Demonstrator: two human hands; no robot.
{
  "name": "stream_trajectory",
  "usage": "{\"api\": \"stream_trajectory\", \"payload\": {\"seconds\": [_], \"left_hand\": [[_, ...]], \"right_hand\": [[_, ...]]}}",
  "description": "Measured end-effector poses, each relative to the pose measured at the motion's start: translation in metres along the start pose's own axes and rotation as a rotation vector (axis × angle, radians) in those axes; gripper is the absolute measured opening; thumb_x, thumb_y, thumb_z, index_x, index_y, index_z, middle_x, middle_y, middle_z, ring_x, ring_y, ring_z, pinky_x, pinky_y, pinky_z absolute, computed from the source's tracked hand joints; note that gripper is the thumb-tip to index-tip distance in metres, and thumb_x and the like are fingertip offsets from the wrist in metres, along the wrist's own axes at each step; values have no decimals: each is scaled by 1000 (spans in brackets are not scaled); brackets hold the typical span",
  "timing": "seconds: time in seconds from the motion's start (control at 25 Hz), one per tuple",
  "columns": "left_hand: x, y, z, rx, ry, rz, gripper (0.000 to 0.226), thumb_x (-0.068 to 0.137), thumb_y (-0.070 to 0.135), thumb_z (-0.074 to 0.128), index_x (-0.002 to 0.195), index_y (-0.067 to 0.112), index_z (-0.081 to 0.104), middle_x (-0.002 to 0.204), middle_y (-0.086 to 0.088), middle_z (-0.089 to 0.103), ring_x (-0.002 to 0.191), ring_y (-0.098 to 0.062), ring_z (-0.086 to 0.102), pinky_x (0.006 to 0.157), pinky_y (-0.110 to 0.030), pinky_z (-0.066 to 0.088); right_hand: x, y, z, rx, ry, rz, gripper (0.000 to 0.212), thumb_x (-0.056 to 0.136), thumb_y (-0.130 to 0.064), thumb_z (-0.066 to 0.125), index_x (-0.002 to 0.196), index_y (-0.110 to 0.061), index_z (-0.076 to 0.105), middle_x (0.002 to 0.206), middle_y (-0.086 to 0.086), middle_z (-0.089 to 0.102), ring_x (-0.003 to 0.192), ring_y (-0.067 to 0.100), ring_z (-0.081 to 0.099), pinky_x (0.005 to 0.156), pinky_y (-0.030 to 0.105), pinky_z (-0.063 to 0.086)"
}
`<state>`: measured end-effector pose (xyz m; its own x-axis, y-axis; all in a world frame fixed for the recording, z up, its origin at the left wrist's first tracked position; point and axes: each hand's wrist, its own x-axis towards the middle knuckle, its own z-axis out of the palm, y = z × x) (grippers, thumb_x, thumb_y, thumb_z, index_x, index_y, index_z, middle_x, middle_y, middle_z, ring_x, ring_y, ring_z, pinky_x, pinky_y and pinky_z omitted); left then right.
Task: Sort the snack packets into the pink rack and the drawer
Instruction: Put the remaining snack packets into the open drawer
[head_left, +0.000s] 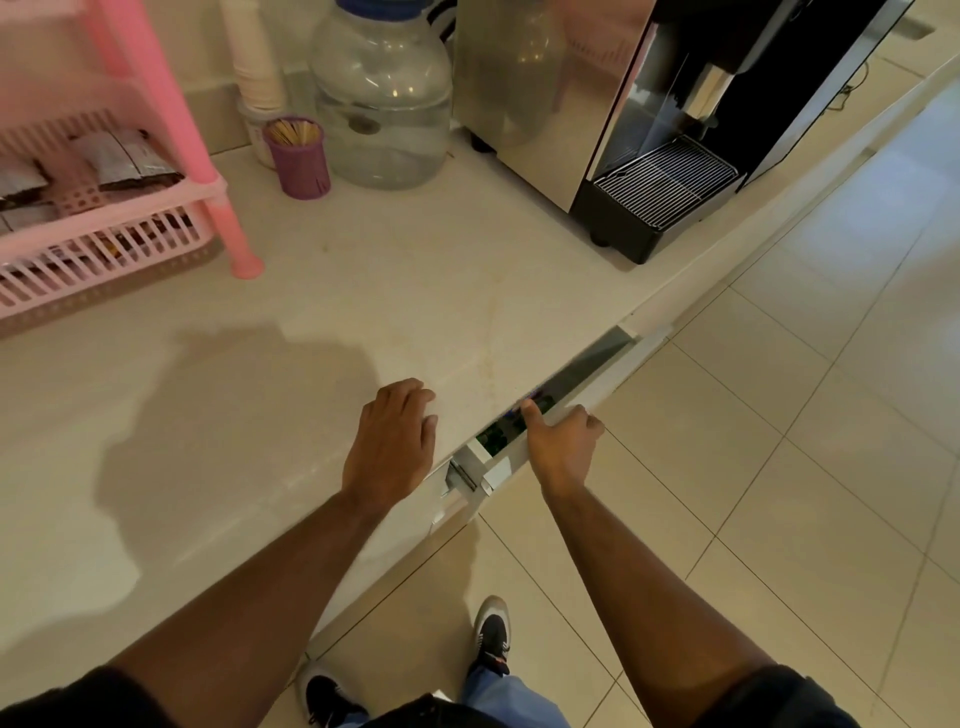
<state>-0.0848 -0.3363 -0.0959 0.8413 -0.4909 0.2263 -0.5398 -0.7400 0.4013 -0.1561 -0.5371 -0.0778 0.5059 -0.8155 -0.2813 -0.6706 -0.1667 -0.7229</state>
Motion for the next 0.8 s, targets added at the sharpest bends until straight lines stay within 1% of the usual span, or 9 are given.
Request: {"api": "stream_trajectory", "payload": {"seconds": [0.12, 0.2, 0.32, 0.4, 0.44, 0.52, 0.6, 0.68, 0.8], "left_hand": [[0, 1, -1, -32, -1, -7, 29, 96, 24, 53, 125, 17, 53, 130, 1, 51, 122, -17, 47, 95, -35, 45], [0, 1, 0, -57, 4, -23, 31, 97, 25, 53, 127, 18, 52, 131, 2, 51, 122, -15, 47, 97, -34, 44], [-1, -1, 2, -92, 26, -17, 33, 97, 24, 53, 129, 17, 50, 131, 2, 51, 122, -14, 48, 98, -32, 44], [-1, -2, 2, -85, 34, -10, 33, 96, 24, 54, 129, 18, 51, 130, 3, 52, 122, -14, 49, 97, -30, 45], [-1, -2, 2, -61, 34, -2, 32, 97, 25, 53, 128, 18, 51, 129, 3, 53, 121, -14, 49, 96, -30, 46], [0, -2, 3, -7, 27, 9, 32, 97, 26, 50, 128, 19, 51, 129, 3, 53, 120, -14, 49, 95, -28, 46], [1, -2, 3, 3, 22, 0, 32, 97, 27, 50, 128, 20, 50, 129, 4, 54, 119, -14, 49, 95, -29, 45], [1, -3, 2, -20, 22, -5, 32, 96, 27, 50, 127, 21, 49, 129, 5, 52, 119, -14, 48, 95, -31, 45], [3, -5, -3, -79, 3, -6, 32, 94, 28, 53, 126, 22, 50, 130, 7, 51, 118, -15, 46, 94, -33, 45]], "right_hand": [[-7, -15, 20, 55, -10, 43, 82, 77, -61, 73, 131, -5, 47, 133, 10, 36, 114, 28, 49, 100, 43, 50], [-10, -23, 31, 95, -38, 66, 81, 75, -57, 77, 130, -6, 48, 128, 9, 39, 108, 27, 53, 94, 43, 54], [-11, -27, 42, 172, -47, 80, 72, 75, -43, 82, 129, -8, 49, 120, 5, 52, 93, 20, 58, 78, 33, 55], [-12, -29, 46, 280, -43, 111, 78, 77, -29, 83, 139, -9, 42, 108, 4, 65, 88, 17, 62, 71, 27, 52], [-12, -30, 47, 329, -47, 136, 84, 79, -23, 82, 147, -10, 34, 100, 4, 68, 87, 16, 64, 72, 26, 50], [-12, -32, 49, 388, -46, 186, 91, 81, -15, 79, 154, -15, 23, 89, 1, 69, 88, 16, 65, 78, 30, 51], [-13, -33, 51, 433, -27, 222, 92, 82, -10, 76, 155, -18, 21, 84, -2, 66, 84, 13, 64, 76, 29, 49], [-13, -32, 53, 483, -17, 244, 94, 82, -7, 76, 156, -20, 19, 88, 2, 66, 85, 13, 64, 76, 26, 46], [-15, -34, 54, 533, -8, 262, 96, 83, -6, 75, 156, -22, 16, 107, 8, 68, 100, 18, 62, 90, 31, 45]]}}
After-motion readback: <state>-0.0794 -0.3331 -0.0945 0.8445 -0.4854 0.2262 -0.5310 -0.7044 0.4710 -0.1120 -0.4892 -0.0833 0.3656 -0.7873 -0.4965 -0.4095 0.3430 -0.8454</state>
